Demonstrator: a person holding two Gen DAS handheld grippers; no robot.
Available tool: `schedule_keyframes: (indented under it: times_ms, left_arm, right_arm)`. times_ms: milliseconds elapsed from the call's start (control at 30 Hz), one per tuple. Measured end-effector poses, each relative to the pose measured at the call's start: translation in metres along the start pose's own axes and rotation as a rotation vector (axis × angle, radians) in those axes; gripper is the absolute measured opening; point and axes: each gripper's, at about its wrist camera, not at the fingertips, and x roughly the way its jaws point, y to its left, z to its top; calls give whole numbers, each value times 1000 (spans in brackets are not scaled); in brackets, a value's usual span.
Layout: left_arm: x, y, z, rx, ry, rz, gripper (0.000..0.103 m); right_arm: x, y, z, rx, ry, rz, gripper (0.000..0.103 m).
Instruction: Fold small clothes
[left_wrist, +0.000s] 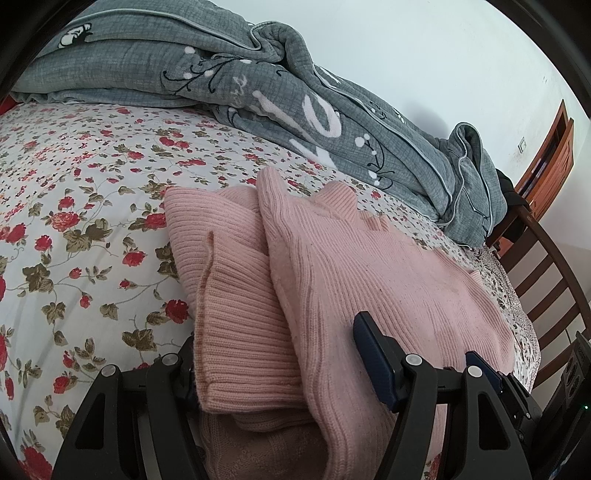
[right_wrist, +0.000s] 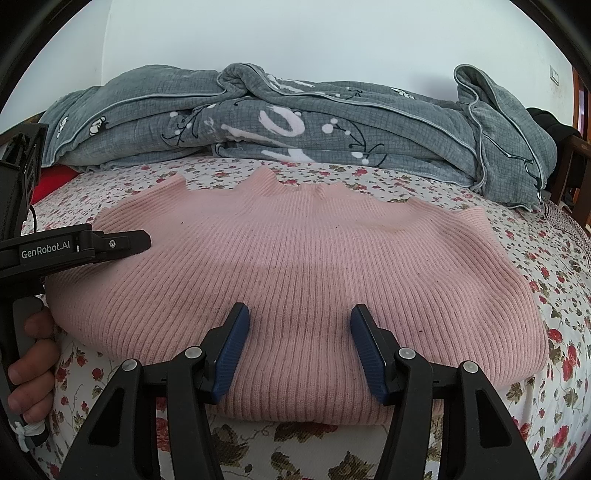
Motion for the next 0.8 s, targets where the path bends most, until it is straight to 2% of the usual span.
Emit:
schedule_keyframes:
  times_ms: [667,733,800]
  left_arm:
    - [0,1,0,-6,2,-7,67]
    - [-1,5,2,-30,1,-17,63]
    - [-4,12,2,-73,-11,-25,50]
  right_arm:
    - [0,-1,0,-1,-1,0,57]
    - [0,-1,0,0,-1,0,57]
    - [0,-1,0,-1,-1,0,57]
